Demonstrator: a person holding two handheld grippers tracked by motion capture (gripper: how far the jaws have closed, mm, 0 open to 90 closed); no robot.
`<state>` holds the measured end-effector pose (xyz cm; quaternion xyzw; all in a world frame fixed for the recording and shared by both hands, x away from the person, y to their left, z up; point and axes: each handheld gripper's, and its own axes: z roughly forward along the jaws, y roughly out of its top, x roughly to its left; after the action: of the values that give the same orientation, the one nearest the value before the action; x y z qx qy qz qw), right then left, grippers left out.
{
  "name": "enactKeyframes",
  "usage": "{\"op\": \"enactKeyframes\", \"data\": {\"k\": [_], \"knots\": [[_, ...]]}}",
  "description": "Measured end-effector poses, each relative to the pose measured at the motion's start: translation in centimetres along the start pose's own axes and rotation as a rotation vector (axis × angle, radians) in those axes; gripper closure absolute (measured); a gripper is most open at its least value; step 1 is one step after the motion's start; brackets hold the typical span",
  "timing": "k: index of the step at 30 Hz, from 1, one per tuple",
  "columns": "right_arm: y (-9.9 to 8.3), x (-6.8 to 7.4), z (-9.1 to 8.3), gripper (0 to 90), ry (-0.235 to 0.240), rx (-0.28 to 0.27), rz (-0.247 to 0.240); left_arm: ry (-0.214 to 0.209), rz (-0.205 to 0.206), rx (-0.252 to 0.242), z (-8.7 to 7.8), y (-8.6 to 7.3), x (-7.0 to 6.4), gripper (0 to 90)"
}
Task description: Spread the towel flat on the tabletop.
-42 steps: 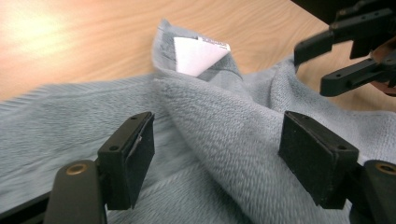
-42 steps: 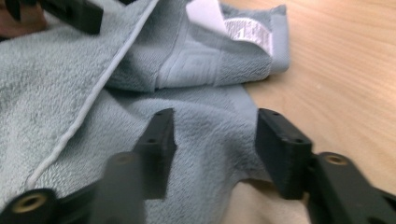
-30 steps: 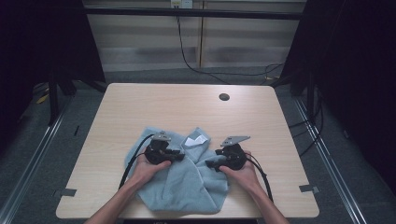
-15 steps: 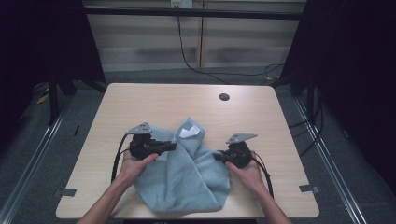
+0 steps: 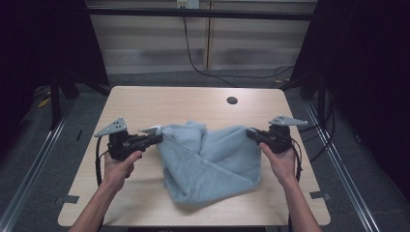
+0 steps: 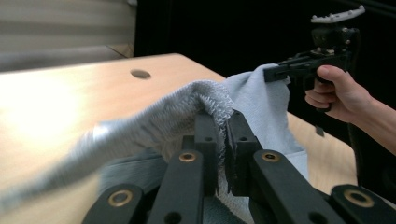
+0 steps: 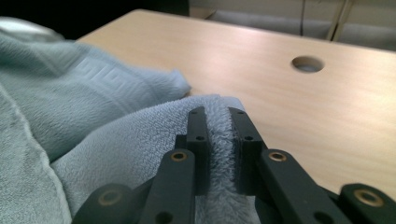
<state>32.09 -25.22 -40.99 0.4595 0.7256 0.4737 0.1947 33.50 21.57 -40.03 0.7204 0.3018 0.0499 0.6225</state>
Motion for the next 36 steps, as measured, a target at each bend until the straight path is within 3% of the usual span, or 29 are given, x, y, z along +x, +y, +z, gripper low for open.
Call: {"op": "enactKeyframes", "data": {"k": [2, 4, 6, 7, 8, 9, 10, 11, 12, 13, 14, 17, 18, 20, 21, 22, 23, 24, 25, 27, 28, 29, 30, 32, 33, 34, 36], "knots": [[1.1, -0.6, -0.3, 80.7, -0.019, -0.019, -0.002, 0.021, -0.01, -0.024, -0.6, 1.0, 0.6, 85.5], [2.5, -1.1, -0.4, 80.7, -0.042, -0.021, -0.002, 0.078, 0.02, -0.036, -1.4, 2.3, 1.1, 85.5], [4.7, -2.0, -0.4, 80.7, -0.065, -0.059, 0.012, 0.113, 0.005, -0.095, -2.7, 4.0, 2.0, 85.6], [4.7, -2.0, -0.4, 80.7, -0.065, -0.059, 0.012, 0.113, 0.005, -0.095, -2.7, 4.0, 2.0, 85.7], [6.3, -2.4, -0.7, 80.7, -0.082, -0.089, 0.018, 0.151, 0.003, -0.148, -3.9, 4.8, 2.2, 85.8], [6.3, -2.4, -0.7, 80.7, -0.082, -0.089, 0.018, 0.151, 0.003, -0.148, -3.9, 4.8, 2.2, 85.8], [8.0, -2.6, -1.0, 80.7, -0.099, -0.108, 0.011, 0.16, 0.014, -0.156, -4.4, 5.2, 2.1, 85.8], [8.0, -2.6, -1.0, 80.7, -0.099, -0.108, 0.011, 0.18, 0.022, -0.171, -4.8, 5.4, 1.9, 85.8], [9.7, -2.6, -1.4, 80.7, -0.113, -0.133, -0.002, 0.186, 0.019, -0.198, -5.5, 5.8, 1.9, 85.8], [9.7, -2.6, -1.4, 80.7, -0.113, -0.133, -0.002, 0.186, 0.019, -0.198, -5.5, 5.8, 1.9, 85.8], [11.0, -2.3, -2.1, 80.7, -0.131, -0.164, -0.001, 0.193, -0.001, -0.239, -6.4, 5.9, 1.8, 85.8], [11.2, -1.9, -2.9, 80.7, -0.137, -0.183, -0.011, 0.191, 0.01, -0.225, -7.3, 5.6, 1.5, 85.7], [10.9, -1.8, -3.3, 80.7, -0.136, -0.19, -0.007, 0.188, 0.026, -0.201, -7.7, 4.9, 1.2, 85.7], [8.0, -1.5, -4.1, 80.5, -0.137, -0.145, -0.021, 0.183, 0.026, -0.149, -8.6, 2.4, 0.8, 85.5], [8.0, -1.5, -4.1, 80.5, -0.137, -0.145, -0.021, 0.183, 0.026, -0.149, -8.6, 2.4, 0.8, 85.5], [4.7, -1.4, -4.5, 80.5, -0.128, -0.093, -0.006, 0.178, 0.015, -0.124, -8.7, 1.1, 0.5, 85.4], [3.6, -1.3, -4.6, 80.5, -0.129, -0.07, -0.008, 0.168, 0.027, -0.046, -8.6, -0.7, 0.0, 85.3], [2.2, -1.1, -4.8, 80.3, -0.137, -0.042, -0.015, 0.168, 0.027, -0.046, -8.6, -0.7, 0.0, 85.2], [2.2, -1.1, -4.8, 80.3, -0.137, -0.042, -0.015, 0.156, 0.028, -0.007, -8.6, -1.9, -0.3, 85.2], [-0.7, -1.1, -5.5, 79.8, -0.134, 0.023, -0.031, 0.129, 0.006, 0.028, -8.7, -3.6, -0.7, 84.9], [-3.2, -1.6, -6.1, 78.9, -0.138, 0.062, 0.005, 0.117, -0.011, 0.062, -8.8, -5.0, -0.9, 84.3], [-3.2, -1.6, -6.1, 78.9, -0.138, 0.062, 0.005, 0.117, -0.011, 0.062, -8.8, -5.0, -0.9, 84.0], [-5.4, -2.0, -6.4, 76.6, -0.138, 0.121, 0.021, 0.09, -0.013, 0.104, -8.7, -6.3, -1.3, 83.4], [-6.1, -2.0, -6.5, 74.6, -0.141, 0.139, 0.017, 0.091, -0.02, 0.112, -8.7, -6.9, -1.6, 80.9], [-6.9, -1.9, -6.8, 72.2, -0.136, 0.149, 0.018, 0.066, -0.027, 0.126, -8.7, -7.2, -1.8, 80.9], [-7.8, -1.6, -7.5, 64.4, -0.16, 0.135, 0.026, 0.058, -0.021, 0.125, -8.9, -7.4, -2.2, 77.8], [-7.9, -1.5, -7.8, 61.2, -0.169, 0.125, 0.023, 0.045, -0.019, 0.11, -9.1, -7.1, -2.6, 76.6]]}}
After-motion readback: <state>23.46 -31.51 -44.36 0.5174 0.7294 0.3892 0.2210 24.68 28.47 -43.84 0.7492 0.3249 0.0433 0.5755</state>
